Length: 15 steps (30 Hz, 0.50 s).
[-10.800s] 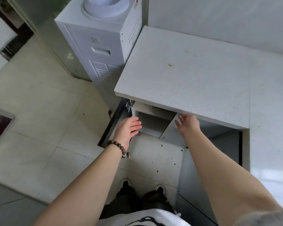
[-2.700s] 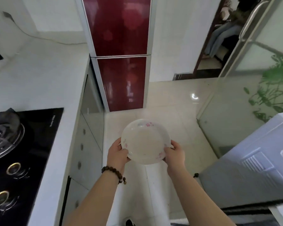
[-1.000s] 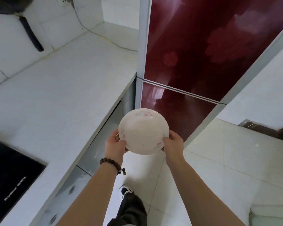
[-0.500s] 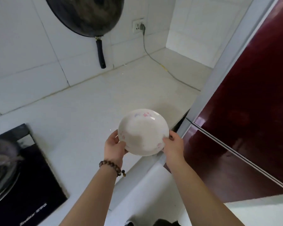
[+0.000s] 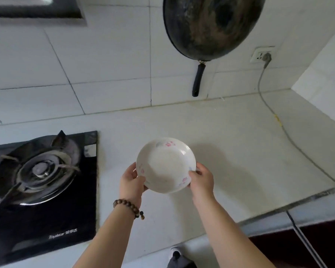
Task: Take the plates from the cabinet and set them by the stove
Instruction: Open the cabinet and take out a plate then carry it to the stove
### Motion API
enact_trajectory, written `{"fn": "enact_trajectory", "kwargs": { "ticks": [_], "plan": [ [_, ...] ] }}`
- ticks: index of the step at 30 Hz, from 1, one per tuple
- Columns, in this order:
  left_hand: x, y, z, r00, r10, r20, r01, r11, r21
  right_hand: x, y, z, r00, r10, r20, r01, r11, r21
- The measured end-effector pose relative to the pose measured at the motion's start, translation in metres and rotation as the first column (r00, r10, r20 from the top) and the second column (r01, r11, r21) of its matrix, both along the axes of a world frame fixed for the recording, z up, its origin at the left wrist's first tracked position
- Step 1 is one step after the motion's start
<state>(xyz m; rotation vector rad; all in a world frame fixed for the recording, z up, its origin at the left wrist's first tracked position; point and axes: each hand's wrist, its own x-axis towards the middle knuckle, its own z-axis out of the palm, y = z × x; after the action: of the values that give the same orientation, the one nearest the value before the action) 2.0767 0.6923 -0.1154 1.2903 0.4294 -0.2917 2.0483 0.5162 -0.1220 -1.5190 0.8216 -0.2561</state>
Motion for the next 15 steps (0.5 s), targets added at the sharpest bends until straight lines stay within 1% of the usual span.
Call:
{"fn": "enact_trajectory", "kwargs": {
  "ticks": [7, 15],
  "plan": [
    [0.035, -0.017, -0.003, 0.980, 0.199, 0.004, -0.199, 0.980, 0.001, 0.068, -0.021, 0.003, 0.982, 0.188, -0.003, -0.188, 0.981, 0.051],
    [0.087, -0.012, 0.000, 0.963, 0.267, -0.041, -0.266, 0.964, 0.018, 0.125, -0.019, 0.007, 0.942, 0.336, 0.018, -0.336, 0.935, 0.112]
  ]
}}
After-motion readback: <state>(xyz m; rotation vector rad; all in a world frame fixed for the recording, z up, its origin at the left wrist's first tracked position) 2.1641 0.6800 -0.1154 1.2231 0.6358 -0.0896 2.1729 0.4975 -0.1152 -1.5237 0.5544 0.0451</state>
